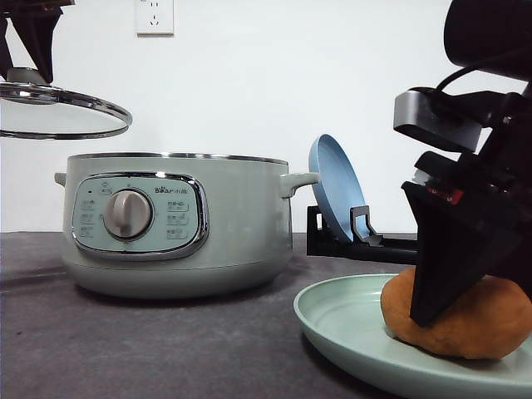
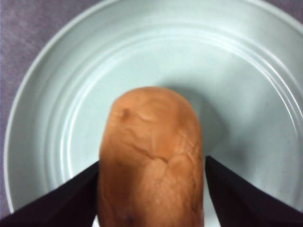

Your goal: Transfer potato from steamer to green plate

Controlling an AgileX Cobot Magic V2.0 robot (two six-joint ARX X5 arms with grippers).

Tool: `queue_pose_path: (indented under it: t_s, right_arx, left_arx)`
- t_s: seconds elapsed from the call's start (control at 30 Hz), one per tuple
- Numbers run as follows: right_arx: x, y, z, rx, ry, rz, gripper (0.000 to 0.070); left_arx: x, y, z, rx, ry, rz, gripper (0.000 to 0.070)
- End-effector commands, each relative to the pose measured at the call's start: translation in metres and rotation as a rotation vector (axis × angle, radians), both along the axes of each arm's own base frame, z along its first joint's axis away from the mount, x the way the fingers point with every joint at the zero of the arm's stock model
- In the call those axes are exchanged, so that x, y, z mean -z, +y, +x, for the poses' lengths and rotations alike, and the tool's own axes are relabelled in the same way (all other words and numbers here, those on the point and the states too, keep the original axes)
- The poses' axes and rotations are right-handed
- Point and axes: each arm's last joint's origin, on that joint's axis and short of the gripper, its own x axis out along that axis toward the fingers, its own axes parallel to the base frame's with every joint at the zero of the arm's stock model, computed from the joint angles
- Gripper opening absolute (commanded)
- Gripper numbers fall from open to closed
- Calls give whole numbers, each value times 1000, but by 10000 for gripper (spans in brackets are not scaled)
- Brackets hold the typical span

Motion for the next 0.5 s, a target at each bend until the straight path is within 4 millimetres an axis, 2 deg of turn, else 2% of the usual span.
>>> queue_pose_path:
  t_s: [0.0,0.07,0.17,0.23,0.47]
  right_arx:
    - [-10,4,3,10,-17,30,429]
    - [-21,5,4,7,-26,57,462]
    - [-46,6,3,0,-25,97,602]
    - [-68,6,0,-12,-24,130,649]
    - [-149,-9,-26,-36,-159,231,649]
  left_arx:
    - [-14,1,0,1,-71,-7,0]
    - [-14,1,0,1,-72,-7,0]
    - [-14,1,0,1,-73,-7,0]
    - [-14,1,0,1,-74,-7,0]
    - [-14,0,0,1,-73,-7,0]
